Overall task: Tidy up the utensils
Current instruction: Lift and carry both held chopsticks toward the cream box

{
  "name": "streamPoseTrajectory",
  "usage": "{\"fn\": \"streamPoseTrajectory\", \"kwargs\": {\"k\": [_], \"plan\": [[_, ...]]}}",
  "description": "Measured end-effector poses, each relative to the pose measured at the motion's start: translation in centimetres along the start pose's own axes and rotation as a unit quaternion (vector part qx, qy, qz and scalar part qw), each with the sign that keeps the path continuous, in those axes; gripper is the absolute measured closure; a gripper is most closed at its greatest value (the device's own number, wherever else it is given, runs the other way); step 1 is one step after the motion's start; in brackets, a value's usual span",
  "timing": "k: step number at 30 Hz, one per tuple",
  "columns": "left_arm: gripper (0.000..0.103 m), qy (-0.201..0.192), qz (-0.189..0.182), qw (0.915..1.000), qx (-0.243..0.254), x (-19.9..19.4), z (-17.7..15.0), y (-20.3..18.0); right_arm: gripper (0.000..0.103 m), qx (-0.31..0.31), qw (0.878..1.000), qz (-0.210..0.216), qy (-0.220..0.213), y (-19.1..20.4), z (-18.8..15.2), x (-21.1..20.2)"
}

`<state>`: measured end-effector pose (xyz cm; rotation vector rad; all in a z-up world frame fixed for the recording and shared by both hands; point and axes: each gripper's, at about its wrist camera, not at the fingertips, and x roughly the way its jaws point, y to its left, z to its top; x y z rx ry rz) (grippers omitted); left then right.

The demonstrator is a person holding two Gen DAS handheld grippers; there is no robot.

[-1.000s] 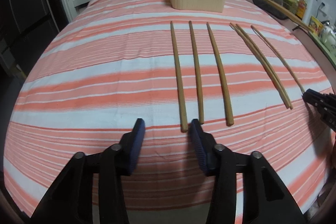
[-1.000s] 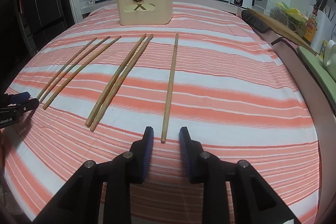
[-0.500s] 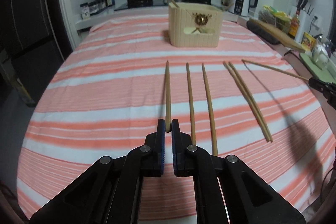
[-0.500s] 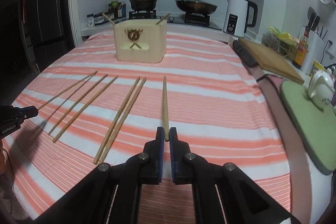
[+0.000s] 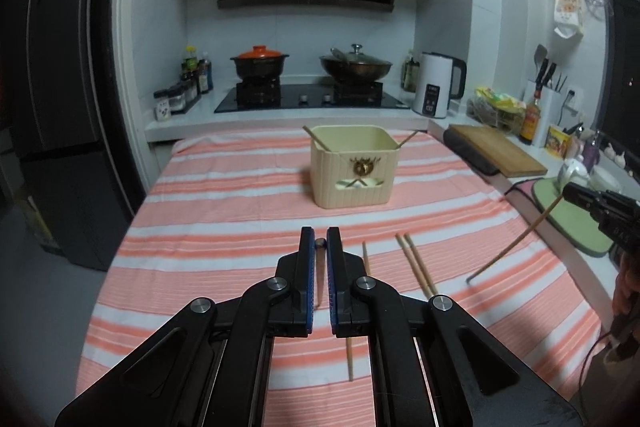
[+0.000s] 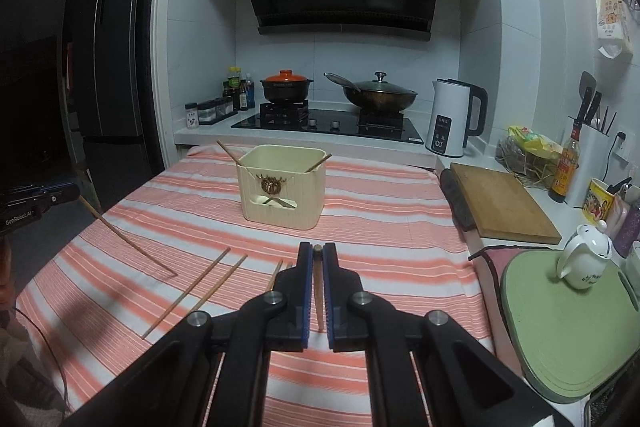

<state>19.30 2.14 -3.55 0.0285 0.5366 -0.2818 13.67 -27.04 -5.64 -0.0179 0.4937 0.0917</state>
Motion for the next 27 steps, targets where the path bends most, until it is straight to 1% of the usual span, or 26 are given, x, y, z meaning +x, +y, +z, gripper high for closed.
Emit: {"fn": "streamPoseTrajectory", "kwargs": {"k": [4,8,17,22,27], "plan": [[0.1,-0.007,-0.016,0.9998,-0.005,-1.0,0.4,-0.2,0.098,0.008,1.0,0.022,-0.002,0.3,0.2,-0.5],[0.1,-0.009,-0.033,0.9994,-0.009,-1.7,1.2,-0.5,0.098,0.007,0.999,0.034,-0.009,0.8,0.8,-1.0],[0.1,-0.012,-0.056,0.9982,-0.013,-2.4,3.1,-0.7,0.098,0.005,0.998,0.059,-0.036,1.6,3.5,-1.8],[0.1,-0.01,-0.062,0.998,-0.009,-2.0,3.8,-0.9,0.098,0.008,0.997,0.067,-0.044,1.7,5.0,-1.3],[0.1,-0.002,-0.074,0.9973,-0.007,-0.9,4.8,-1.2,0.098,0.006,0.996,0.078,-0.04,1.9,6.1,0.0]]}}
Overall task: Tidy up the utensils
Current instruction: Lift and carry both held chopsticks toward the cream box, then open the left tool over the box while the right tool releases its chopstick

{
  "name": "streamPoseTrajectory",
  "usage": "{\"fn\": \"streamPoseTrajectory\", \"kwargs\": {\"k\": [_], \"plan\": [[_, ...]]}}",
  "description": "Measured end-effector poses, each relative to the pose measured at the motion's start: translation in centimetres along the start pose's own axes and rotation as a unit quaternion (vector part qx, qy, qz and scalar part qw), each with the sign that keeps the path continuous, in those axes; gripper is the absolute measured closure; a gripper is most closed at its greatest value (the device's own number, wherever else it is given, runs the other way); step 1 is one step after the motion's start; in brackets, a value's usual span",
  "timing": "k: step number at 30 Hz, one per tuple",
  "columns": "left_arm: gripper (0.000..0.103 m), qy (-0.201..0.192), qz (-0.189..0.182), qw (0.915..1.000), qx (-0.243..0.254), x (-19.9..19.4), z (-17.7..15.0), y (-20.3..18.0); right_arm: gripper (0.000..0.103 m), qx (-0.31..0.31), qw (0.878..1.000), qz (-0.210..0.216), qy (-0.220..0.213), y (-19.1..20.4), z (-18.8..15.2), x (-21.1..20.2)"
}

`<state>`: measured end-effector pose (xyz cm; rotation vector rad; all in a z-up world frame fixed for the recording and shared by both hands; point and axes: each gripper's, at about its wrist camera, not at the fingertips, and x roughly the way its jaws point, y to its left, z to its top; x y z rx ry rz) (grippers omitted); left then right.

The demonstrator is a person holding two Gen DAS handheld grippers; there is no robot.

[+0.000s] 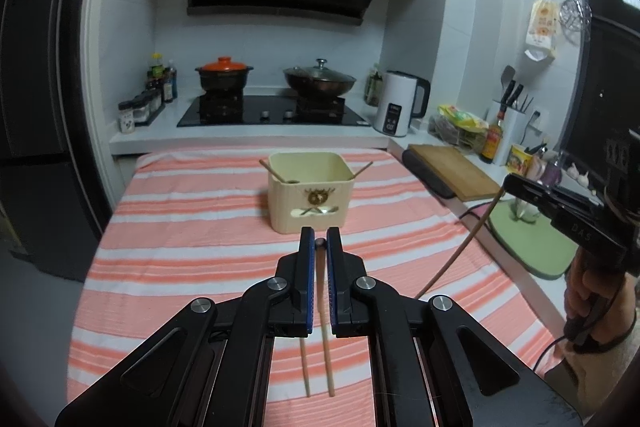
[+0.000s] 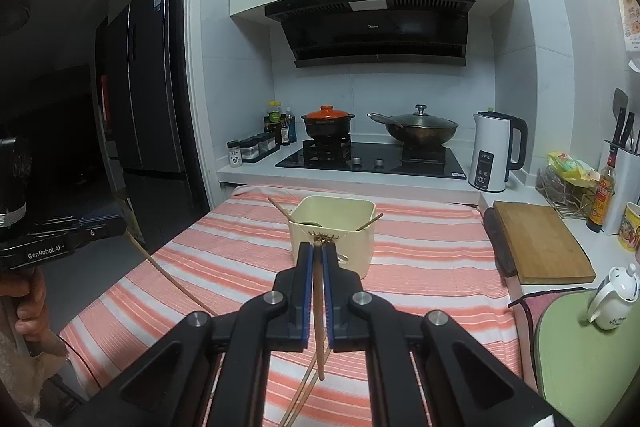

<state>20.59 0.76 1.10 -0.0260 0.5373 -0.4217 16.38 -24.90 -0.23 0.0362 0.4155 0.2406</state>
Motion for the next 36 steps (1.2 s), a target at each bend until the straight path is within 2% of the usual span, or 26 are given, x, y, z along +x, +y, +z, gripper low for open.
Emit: {"fn": "streamPoseTrajectory", "kwargs": {"k": [7,12,19,25,29,36], "plan": [[0.1,-0.001,-0.016,0.9999,-0.002,1.9,2.8,-0.1,0.098,0.0,1.0,0.01,0.013,-0.7,1.7,2.7],[0.1,-0.021,-0.025,0.9994,-0.012,3.4,6.7,0.3,0.098,-0.001,1.0,0.015,0.005,-1.3,4.2,5.0],[0.1,-0.072,-0.011,0.9972,-0.019,7.0,13.1,0.9,0.098,-0.011,0.999,0.012,-0.048,-1.7,9.9,8.8],[0.1,-0.097,0.006,0.9948,-0.031,12.3,15.6,1.9,0.098,-0.012,0.993,0.001,-0.115,-2.5,13.0,13.3],[0.1,-0.081,0.006,0.9957,-0.045,16.3,15.3,2.8,0.098,-0.006,0.991,0.0,-0.13,-3.4,12.2,17.3],[0.1,-0.018,0.006,0.9988,-0.046,22.3,12.8,3.4,0.098,-0.003,0.997,0.006,-0.083,-4.2,8.9,23.4]]}}
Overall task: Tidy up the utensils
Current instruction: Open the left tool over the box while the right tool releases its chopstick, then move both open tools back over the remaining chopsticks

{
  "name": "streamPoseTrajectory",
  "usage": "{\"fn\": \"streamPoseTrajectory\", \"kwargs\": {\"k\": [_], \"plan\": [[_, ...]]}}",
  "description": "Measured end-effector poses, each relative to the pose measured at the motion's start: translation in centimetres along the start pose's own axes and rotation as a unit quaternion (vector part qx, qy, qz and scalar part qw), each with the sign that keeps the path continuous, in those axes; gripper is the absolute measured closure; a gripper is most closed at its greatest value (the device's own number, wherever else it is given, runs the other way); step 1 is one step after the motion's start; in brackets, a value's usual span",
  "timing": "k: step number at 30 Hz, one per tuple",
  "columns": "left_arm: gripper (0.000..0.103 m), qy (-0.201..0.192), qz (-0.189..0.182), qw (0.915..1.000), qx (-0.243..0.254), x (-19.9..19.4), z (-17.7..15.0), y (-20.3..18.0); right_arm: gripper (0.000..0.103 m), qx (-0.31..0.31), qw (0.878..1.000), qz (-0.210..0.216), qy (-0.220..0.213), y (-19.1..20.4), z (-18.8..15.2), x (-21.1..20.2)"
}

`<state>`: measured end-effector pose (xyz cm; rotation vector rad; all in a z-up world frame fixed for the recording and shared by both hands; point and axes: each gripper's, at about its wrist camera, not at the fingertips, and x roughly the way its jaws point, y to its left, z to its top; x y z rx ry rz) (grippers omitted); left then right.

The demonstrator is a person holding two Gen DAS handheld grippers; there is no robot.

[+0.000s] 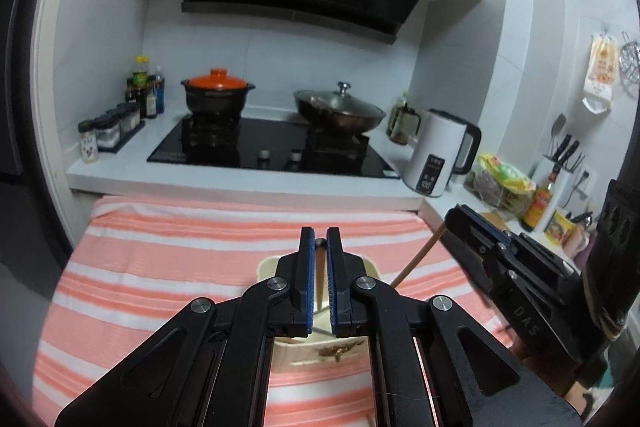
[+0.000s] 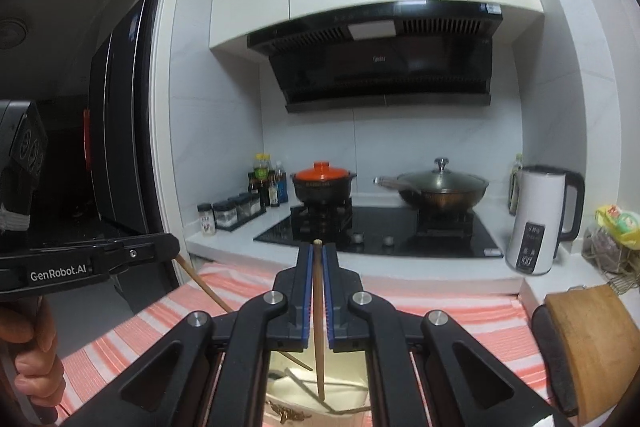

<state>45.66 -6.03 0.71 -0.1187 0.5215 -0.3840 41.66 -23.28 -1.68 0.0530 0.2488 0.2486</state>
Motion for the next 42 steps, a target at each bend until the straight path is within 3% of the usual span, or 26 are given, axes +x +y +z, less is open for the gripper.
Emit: {"fn": "streamPoseTrajectory", "kwargs": {"k": [10,11,12,13,15,16,20,24,27,29,34,36,39,42], "plan": [[0.098,0.068,0.002,0.9976,0.012,2.7,-3.3,-0.1,0.098,0.016,0.997,0.02,0.07,-0.3,-4.3,1.8],[0.092,0.073,0.002,0.9973,0.01,2.5,-3.4,-0.1,0.097,0.016,0.997,0.022,0.073,-0.3,-4.4,1.8],[0.078,0.076,-0.001,0.9971,0.008,2.3,-3.3,0.0,0.095,0.016,0.997,0.024,0.077,-0.3,-4.4,1.5],[0.07,0.076,-0.004,0.9971,0.007,1.7,-3.3,0.1,0.089,0.016,0.997,0.026,0.077,-0.3,-4.2,1.2],[0.05,0.069,-0.003,0.9975,0.014,-0.1,-3.4,0.1,0.049,0.018,0.997,0.027,0.063,-0.3,-3.4,-0.1],[0.047,0.068,0.0,0.9974,0.024,-1.0,-3.4,0.0,0.044,0.018,0.998,0.029,0.052,-0.2,-2.7,-1.3],[0.036,0.09,0.021,0.9919,0.087,-4.9,-6.0,-0.6,0.043,-0.003,0.999,0.025,0.038,0.5,-0.8,-5.8],[0.032,0.138,0.024,0.9851,0.1,-8.5,-12.4,-0.6,0.042,-0.02,0.999,0.009,0.031,0.9,-1.4,-11.3],[0.032,0.166,0.019,0.9823,0.084,-11.0,-17.9,-0.2,0.04,-0.031,0.998,0.006,0.048,1.3,-4.0,-14.7],[0.032,0.174,0.036,0.9815,0.072,-12.8,-22.0,0.3,0.039,-0.034,0.997,0.013,0.066,1.6,-7.4,-17.2],[0.032,0.202,0.075,0.9765,0.006,-16.4,-29.3,2.7,0.039,-0.051,0.986,-0.011,0.162,2.8,-18.4,-22.7],[0.032,0.211,0.072,0.9747,-0.019,-17.1,-30.5,3.6,0.039,-0.061,0.977,-0.033,0.203,3.3,-22.2,-24.6],[0.032,0.218,0.072,0.9731,-0.013,-16.9,-31.0,4.0,0.039,-0.057,0.963,-0.026,0.262,3.7,-25.7,-25.9],[0.032,0.211,0.063,0.9753,-0.014,-16.3,-30.7,3.3,0.039,-0.053,0.959,-0.023,0.276,4.2,-26.8,-26.6]]}}
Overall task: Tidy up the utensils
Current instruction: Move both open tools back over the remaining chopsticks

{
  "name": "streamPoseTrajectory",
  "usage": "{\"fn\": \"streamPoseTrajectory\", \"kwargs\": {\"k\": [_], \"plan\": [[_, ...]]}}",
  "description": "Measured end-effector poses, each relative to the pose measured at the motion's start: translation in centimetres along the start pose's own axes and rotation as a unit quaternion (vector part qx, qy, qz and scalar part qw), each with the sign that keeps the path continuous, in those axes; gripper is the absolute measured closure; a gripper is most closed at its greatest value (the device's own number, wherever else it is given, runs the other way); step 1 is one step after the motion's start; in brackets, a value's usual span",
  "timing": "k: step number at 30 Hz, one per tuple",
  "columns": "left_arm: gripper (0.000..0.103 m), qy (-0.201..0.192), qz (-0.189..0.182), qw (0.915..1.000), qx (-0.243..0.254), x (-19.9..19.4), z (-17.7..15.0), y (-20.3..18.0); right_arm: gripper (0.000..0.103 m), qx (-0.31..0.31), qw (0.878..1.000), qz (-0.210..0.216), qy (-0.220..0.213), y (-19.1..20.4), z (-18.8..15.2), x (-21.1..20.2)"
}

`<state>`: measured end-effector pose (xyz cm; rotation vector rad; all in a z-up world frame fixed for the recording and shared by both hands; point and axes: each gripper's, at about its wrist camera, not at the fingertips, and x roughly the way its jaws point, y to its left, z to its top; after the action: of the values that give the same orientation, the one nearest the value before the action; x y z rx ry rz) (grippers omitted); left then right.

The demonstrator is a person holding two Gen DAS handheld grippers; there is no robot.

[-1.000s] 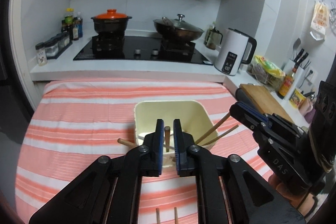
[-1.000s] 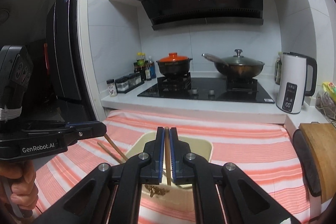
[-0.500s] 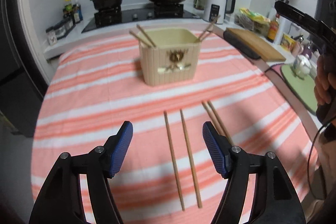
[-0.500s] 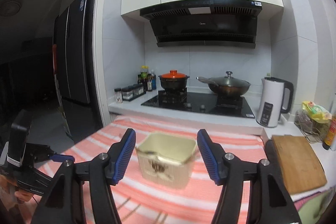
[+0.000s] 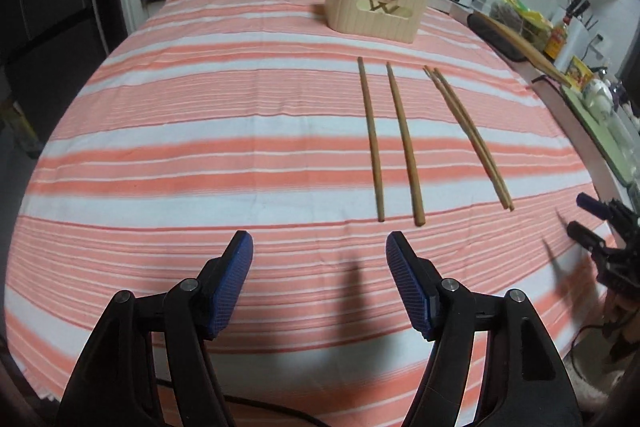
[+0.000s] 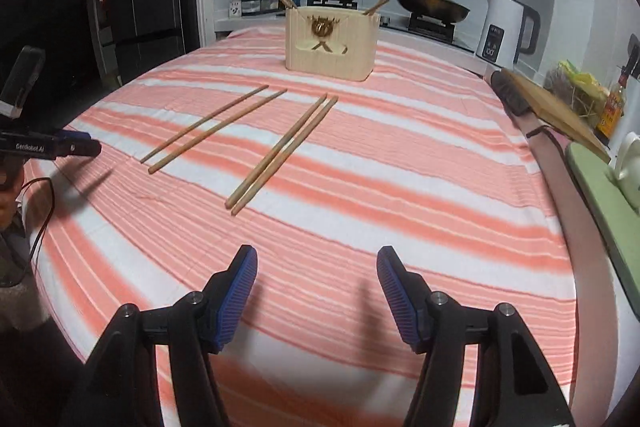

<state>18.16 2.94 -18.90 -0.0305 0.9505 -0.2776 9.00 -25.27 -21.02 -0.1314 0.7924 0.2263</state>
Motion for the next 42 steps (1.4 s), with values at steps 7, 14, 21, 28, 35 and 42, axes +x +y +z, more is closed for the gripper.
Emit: {"fn": "streamPoseTrajectory", "kwargs": {"k": [7,14,21,28,35,42], "plan": [[0.032,0.001,-0.004,0.9997,0.023,0.6,-0.5,-1.6,0.039,-0.013,1.0,0.014,-0.002,3.0,1.2,1.2],[0.032,0.012,0.001,0.9995,0.027,1.4,-0.7,-1.1,0.039,-0.021,0.999,0.023,0.02,4.4,1.8,3.0],[0.032,0.016,0.005,0.9992,0.036,2.2,-0.6,-1.4,0.039,0.002,0.998,0.016,0.053,3.4,2.2,4.7],[0.032,0.017,0.01,0.9991,0.038,2.2,-0.6,-1.4,0.04,0.002,0.998,0.004,0.068,3.5,2.9,6.2],[0.032,0.022,0.015,0.9988,0.041,2.8,-0.5,-1.5,0.041,0.01,0.998,-0.001,0.065,3.4,3.2,6.8],[0.032,0.023,0.013,0.9985,0.048,3.1,-0.2,-1.8,0.042,0.044,0.996,-0.048,0.065,1.3,3.0,6.6]]}}
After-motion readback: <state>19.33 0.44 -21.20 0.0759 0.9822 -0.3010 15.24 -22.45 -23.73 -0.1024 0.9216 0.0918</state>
